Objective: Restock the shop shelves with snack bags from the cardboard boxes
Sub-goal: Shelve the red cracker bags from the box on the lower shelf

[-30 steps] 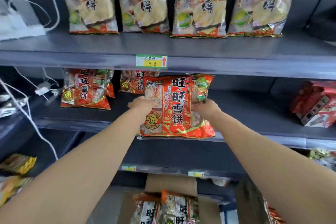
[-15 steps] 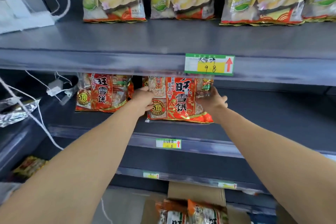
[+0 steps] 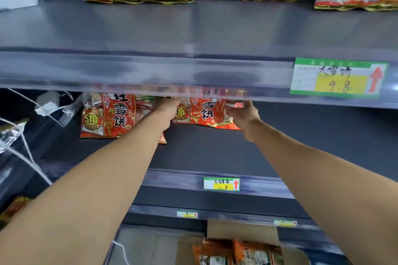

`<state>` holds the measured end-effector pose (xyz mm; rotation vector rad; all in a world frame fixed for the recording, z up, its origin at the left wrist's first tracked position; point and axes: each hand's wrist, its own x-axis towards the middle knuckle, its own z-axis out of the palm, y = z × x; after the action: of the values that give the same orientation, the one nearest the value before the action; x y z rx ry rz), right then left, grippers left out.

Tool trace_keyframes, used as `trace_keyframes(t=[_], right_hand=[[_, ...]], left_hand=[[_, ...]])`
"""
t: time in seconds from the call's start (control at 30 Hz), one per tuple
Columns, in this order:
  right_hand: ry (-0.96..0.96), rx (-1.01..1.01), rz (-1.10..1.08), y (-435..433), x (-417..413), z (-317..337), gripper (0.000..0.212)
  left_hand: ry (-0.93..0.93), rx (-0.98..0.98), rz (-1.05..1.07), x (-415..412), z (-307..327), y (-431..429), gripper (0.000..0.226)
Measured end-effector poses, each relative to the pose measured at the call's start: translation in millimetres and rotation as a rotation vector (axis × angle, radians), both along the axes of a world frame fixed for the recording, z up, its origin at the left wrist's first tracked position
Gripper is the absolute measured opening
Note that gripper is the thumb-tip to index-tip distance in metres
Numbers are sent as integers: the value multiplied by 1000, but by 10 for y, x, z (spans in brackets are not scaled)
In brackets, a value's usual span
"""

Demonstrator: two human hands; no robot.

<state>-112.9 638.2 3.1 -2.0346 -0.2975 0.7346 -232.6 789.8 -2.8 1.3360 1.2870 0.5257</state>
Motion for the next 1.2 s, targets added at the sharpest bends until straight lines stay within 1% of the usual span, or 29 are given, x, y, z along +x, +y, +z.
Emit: trace_keyframes(t=[0.07, 0.13, 0.2, 0.27, 0.33, 0.37, 0.4, 0.43, 0.47, 0.5, 0.6, 0.67, 0.7, 0.73, 0.8, 0.87, 0.97, 1.03, 1.1, 1.13, 1.2], right_hand=[[13, 26, 27, 11, -21, -18, 62], [18, 27, 59, -10, -27, -40, 69], [13, 14, 58, -47, -22, -41, 71], [4, -13, 39, -98, -35, 0, 69], [-16, -49, 42, -169, -49, 50, 67], [-23, -60, 50, -218, -61, 85, 64], [-39, -61, 64, -275, -75, 123, 55], [-75, -60, 81, -340, -88, 158, 40], [-118, -74, 102, -416, -91, 187, 24], [-159, -82, 130, -501, -89, 217, 17], [-231, -124, 236, -879, -41, 314, 20], [-221, -110, 226, -1227, 28, 349, 21], [-228, -106, 211, -1430, 73, 358, 17], [-248, -125, 191, -1647, 127, 365, 14], [-271, -170, 126, -2129, 259, 378, 19], [-258, -203, 27, -2666, 383, 387, 22], [-297, -252, -117, -3532, 544, 427, 23], [-247, -282, -239, -4116, 629, 443, 25], [-187, -330, -309, -4692, 711, 444, 28], [-174, -338, -332, -4974, 775, 402, 28], [-165, -393, -313, -5452, 896, 300, 29]], left_hand=[[12, -2, -24, 17, -32, 8, 32], [29, 3, -50, 8, -46, -31, 48], [58, 16, -83, -15, -57, -62, 63], [78, 35, -104, -28, -52, -97, 73], [83, 50, -109, -48, 21, -212, 77], [86, 51, -114, -59, 73, -305, 71], [89, 51, -130, -67, 119, -397, 53], [96, 44, -157, -74, 168, -498, 29], [98, 34, -195, -78, 206, -606, 13], [93, 23, -246, -72, 238, -728, 11], [86, -9, -432, 25, 338, -1174, 24], [79, -23, -569, 161, 412, -1540, 19], [77, -27, -635, 249, 438, -1738, 17], [74, -28, -699, 358, 453, -1933, 15], [69, -25, -825, 584, 486, -2366, 15], [61, -26, -947, 782, 508, -2832, 15], [46, -44, -1129, 1038, 514, -3583, 13], [51, -80, -1231, 1166, 496, -4098, 11], [63, -116, -1311, 1286, 441, -4603, 9], [71, -136, -1341, 1347, 397, -4843, 10], [96, -154, -1374, 1492, 292, -5293, 11]])
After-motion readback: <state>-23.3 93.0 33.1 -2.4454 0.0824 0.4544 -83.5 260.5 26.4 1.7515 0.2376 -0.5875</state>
